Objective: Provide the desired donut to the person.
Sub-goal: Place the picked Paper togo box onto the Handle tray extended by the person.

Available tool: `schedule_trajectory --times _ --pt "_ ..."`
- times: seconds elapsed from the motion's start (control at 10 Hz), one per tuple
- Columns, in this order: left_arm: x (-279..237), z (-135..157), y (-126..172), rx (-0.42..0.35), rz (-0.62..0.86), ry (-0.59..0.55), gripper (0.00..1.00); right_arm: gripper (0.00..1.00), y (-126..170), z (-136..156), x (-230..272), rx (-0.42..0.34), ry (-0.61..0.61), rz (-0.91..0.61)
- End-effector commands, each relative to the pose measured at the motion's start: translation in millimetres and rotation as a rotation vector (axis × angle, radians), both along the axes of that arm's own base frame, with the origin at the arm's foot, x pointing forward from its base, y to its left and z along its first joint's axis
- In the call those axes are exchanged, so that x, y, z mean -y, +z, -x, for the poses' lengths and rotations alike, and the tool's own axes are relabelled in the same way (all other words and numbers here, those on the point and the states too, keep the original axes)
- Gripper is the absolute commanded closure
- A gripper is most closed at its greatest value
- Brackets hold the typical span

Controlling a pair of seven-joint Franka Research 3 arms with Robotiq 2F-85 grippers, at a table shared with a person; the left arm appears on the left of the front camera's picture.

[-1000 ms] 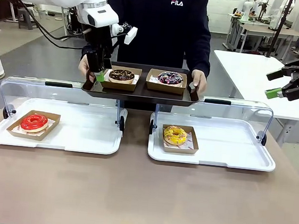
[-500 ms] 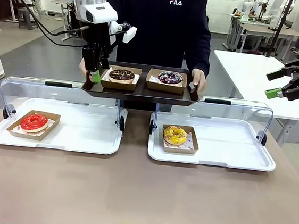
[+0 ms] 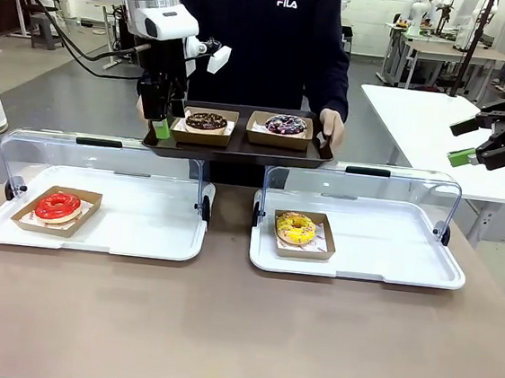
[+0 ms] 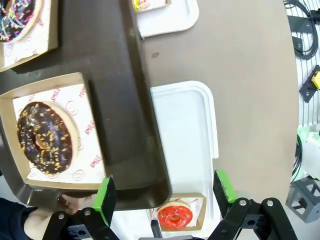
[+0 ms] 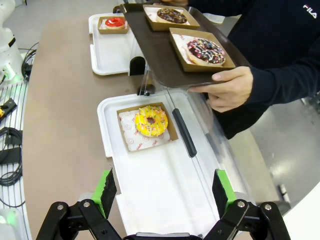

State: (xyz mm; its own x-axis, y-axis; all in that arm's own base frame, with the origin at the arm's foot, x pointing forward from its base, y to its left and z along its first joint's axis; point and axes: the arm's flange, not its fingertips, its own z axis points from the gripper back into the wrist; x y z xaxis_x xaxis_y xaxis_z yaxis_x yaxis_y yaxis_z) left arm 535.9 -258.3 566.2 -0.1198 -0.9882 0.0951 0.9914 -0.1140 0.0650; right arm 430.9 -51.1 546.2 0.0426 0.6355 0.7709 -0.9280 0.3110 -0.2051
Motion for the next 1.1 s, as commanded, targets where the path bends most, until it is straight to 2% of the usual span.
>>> schedule_trajectory --times 0.0,0.8,1.0 --pt "-0.4 -1.6 1.1 0.016 0.001 0.001 0.0 0.0 -1.7 -0.5 0.8 0.004 0.01 -0.002" --pt "0.3 0.0 0.1 0.001 0.0 0.0 0.0 0.0 -1.7 -0.5 0.8 0.004 0.01 -0.002" --pt "-83.5 53.6 22.4 -0.05 0.184 0.117 0.0 0.0 -1.7 -0.5 0.8 0.004 0.01 -0.002"
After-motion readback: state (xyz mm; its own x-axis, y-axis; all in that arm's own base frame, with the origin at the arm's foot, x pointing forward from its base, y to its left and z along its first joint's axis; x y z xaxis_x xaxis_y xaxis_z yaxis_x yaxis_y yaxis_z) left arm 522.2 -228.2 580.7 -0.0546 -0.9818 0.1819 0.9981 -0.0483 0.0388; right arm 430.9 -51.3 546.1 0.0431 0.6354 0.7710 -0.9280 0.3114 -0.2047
